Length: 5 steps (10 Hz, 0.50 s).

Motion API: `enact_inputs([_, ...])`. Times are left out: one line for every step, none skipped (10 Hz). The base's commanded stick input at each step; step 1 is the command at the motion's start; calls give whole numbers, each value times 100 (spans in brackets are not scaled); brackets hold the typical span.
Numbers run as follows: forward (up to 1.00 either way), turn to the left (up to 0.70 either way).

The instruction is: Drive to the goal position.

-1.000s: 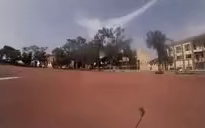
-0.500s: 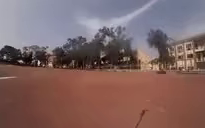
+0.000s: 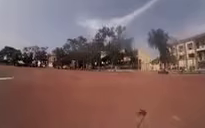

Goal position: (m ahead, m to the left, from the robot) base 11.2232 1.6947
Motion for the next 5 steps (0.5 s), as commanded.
enact_inputs([70, 0])
enact_inputs([70, 0])
enact_inputs([70, 0])
enact_inputs([70, 0])
enact_inputs([70, 0])
